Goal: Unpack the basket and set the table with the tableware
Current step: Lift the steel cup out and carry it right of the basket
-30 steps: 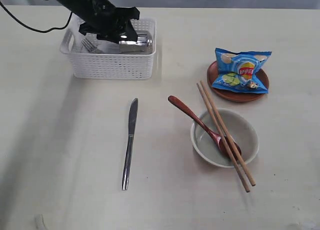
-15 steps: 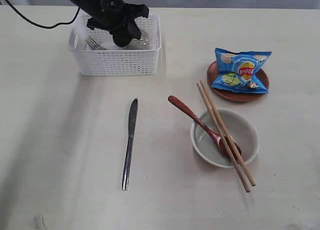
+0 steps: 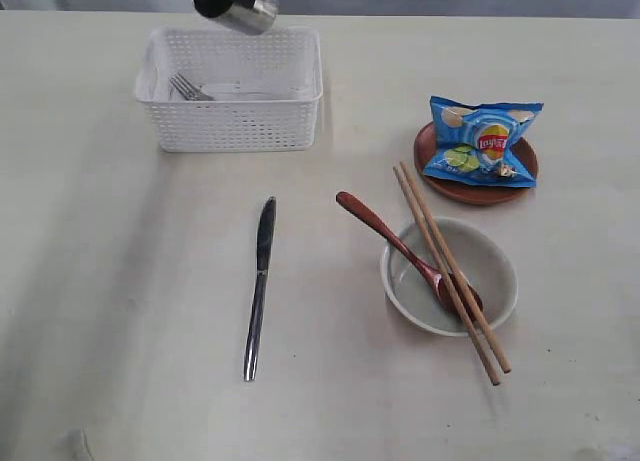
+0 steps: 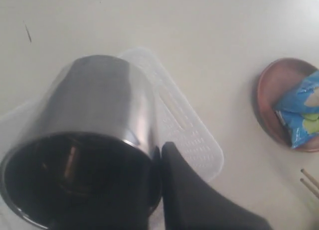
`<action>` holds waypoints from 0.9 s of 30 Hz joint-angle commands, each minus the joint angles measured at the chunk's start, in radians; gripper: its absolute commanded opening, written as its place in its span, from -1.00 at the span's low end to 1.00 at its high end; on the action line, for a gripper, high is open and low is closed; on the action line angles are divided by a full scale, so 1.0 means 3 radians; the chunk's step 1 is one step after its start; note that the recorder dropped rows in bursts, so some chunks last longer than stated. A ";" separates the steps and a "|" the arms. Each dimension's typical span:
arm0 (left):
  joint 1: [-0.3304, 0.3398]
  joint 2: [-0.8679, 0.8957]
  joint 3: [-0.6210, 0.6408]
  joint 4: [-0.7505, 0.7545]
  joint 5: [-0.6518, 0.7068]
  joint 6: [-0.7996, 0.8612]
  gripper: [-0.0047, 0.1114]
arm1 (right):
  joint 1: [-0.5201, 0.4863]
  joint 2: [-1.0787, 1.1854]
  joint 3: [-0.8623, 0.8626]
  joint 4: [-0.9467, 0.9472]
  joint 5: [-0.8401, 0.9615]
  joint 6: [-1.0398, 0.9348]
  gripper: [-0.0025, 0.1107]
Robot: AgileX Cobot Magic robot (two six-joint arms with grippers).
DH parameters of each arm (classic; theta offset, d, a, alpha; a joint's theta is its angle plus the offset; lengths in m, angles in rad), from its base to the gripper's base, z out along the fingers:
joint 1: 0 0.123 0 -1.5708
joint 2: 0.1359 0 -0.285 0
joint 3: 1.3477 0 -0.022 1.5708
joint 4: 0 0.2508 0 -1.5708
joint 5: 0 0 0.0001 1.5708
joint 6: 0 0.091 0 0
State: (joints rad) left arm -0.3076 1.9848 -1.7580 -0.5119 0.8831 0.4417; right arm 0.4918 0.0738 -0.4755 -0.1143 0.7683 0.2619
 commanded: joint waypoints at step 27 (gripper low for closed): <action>-0.1776 0.0120 0.0018 0.2156 0.0271 0.1398 -0.92 | 0.0008 -0.0002 0.0003 -0.0001 0.0002 -0.0012 -0.96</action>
State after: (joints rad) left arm -0.8384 1.9948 -1.7580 0.0713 0.9607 0.8646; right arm 0.4918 0.0738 -0.4755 -0.1143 0.7683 0.2619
